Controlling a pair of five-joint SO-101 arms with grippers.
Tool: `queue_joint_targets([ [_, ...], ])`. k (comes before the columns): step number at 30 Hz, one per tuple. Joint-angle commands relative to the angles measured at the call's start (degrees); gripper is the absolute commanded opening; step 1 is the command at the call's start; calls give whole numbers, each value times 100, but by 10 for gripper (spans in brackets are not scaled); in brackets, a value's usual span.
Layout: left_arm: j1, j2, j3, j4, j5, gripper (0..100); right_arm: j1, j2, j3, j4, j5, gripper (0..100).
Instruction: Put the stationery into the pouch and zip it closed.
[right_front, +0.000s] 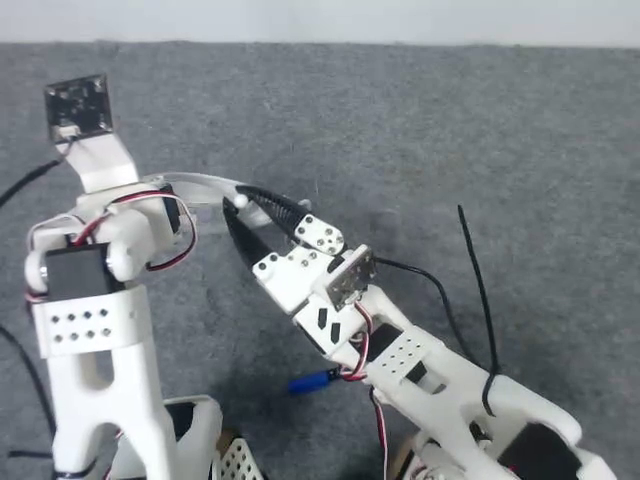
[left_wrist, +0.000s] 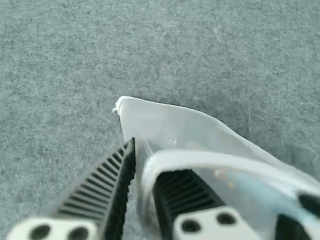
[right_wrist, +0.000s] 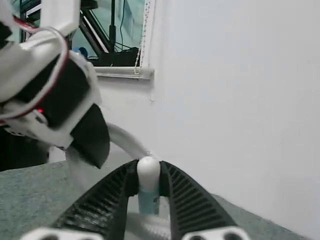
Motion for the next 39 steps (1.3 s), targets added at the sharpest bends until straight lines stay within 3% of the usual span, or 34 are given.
queue_joint_targets([
  [1,9,0,22,-158,-53,11,-224,418,-18,-66,70,6],
  [8,9,0,22,-132,-53,11,-286,752,-88,-66,97,7],
  [13,9,0,22,-132,-53,11,-295,752,-26,-92,774,7],
  [16,9,0,22,-132,-53,11,-312,743,62,-101,818,8],
  [23,-123,0,22,-149,-53,11,-470,743,237,-66,844,213],
  [34,-299,0,22,-167,-53,11,-479,681,316,-92,862,138],
  [39,-299,0,22,-167,-53,11,-462,-251,721,-4,862,138],
])
